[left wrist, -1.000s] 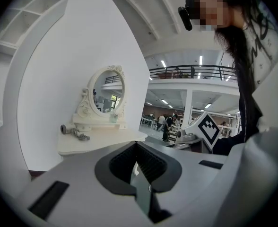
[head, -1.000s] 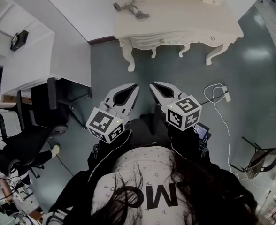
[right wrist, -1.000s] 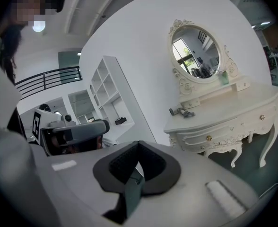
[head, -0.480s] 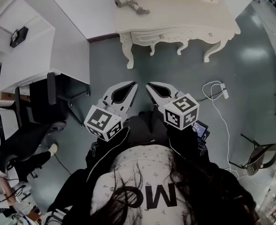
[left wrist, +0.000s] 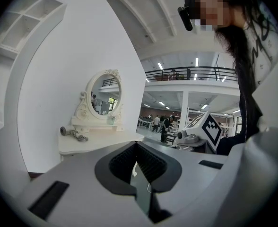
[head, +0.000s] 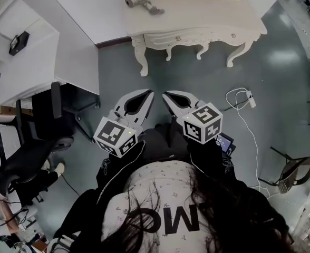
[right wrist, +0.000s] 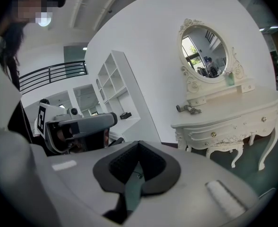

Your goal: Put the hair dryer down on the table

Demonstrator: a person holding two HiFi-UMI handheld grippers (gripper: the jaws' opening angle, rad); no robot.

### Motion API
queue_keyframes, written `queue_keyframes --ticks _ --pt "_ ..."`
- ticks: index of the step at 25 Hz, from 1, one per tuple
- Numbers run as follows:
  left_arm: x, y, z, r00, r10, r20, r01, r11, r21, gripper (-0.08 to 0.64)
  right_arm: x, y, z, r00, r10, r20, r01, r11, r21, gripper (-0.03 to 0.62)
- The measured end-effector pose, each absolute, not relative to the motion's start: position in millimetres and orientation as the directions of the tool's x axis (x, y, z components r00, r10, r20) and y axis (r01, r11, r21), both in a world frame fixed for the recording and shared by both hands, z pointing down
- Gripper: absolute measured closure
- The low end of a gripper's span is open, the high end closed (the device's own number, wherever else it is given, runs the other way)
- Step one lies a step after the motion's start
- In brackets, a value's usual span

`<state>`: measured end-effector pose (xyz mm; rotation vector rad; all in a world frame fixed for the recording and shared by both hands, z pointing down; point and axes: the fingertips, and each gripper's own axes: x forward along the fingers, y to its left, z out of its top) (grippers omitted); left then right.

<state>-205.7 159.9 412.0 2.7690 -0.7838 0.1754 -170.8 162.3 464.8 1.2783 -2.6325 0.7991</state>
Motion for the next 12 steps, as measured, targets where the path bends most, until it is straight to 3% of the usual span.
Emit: queue_keyframes --ticks 12 --pt "-198.4 153.7 410.1 0.85 -0.499 0.169 -0.525 -0.825 0.21 0.565 -164.7 157.8 467.3 -0.639 -0.697 0.325 -0.761 0.512 -0.399 0.583"
